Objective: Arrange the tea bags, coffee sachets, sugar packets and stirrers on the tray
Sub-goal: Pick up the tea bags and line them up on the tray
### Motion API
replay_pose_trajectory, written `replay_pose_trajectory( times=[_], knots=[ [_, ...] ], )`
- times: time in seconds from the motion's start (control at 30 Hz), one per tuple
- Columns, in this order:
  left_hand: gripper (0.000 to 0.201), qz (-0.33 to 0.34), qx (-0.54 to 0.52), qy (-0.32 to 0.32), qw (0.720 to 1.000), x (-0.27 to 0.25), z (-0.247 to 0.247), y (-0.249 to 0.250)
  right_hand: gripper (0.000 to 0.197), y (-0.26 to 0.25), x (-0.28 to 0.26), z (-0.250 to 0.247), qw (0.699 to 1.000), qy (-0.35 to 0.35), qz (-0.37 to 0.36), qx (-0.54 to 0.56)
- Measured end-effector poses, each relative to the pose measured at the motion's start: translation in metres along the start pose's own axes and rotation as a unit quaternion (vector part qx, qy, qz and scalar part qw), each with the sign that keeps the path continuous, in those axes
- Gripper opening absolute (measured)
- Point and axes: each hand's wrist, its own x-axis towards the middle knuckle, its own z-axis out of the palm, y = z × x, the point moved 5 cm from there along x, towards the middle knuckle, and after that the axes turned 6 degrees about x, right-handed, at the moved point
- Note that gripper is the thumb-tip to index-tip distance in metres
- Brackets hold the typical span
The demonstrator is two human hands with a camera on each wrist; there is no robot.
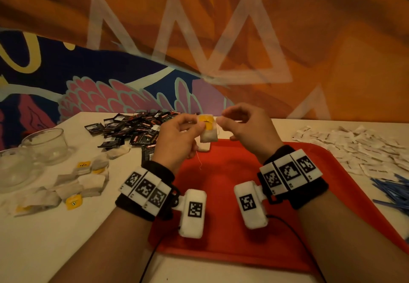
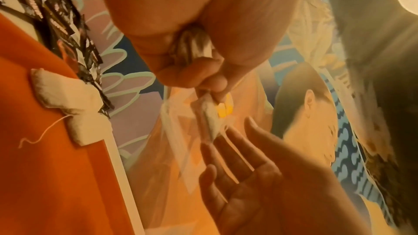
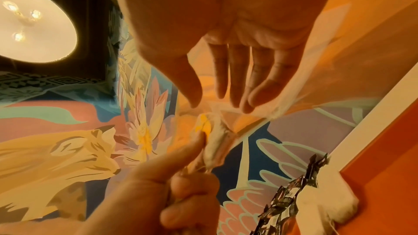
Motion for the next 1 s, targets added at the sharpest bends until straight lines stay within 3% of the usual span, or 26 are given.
replay_pose_trajectory(
  times=[0.13, 0.5, 0.6, 0.67, 0.8, 0.9, 1.0],
  knots=[
    [0.006, -0.014, -0.056, -0.022, 0.998, 0.0, 0.001, 0.001, 0.01, 0.003, -0.006, 0.013, 0.997, -0.069, 0.02, 0.011],
    [0.005, 0.034, 0.003, -0.033, 0.999, -0.001, -0.002, 0.004, 0.023, 0.009, -0.006, 0.021, 0.997, -0.067, -0.024, 0.006],
    [0.006, 0.036, -0.011, -0.004, 0.999, 0.001, -0.006, 0.003, 0.025, 0.011, -0.003, 0.017, 0.998, -0.039, -0.036, 0.019],
    [0.007, 0.037, -0.011, 0.006, 0.999, 0.002, -0.008, 0.003, 0.026, 0.012, -0.005, 0.02, 0.998, -0.065, -0.02, 0.015],
    [0.007, 0.029, -0.014, 0.008, 0.999, 0.001, -0.01, 0.002, 0.014, 0.01, -0.01, 0.024, 0.996, -0.084, -0.023, -0.028],
    [0.005, 0.027, -0.016, -0.003, 1.0, 0.0, -0.01, 0.002, 0.02, 0.013, -0.008, 0.024, 0.998, -0.058, -0.016, -0.021],
    [0.005, 0.015, -0.029, -0.007, 0.999, 0.001, -0.011, 0.003, 0.004, 0.01, -0.011, 0.028, 0.997, -0.062, -0.024, -0.039]
  ],
)
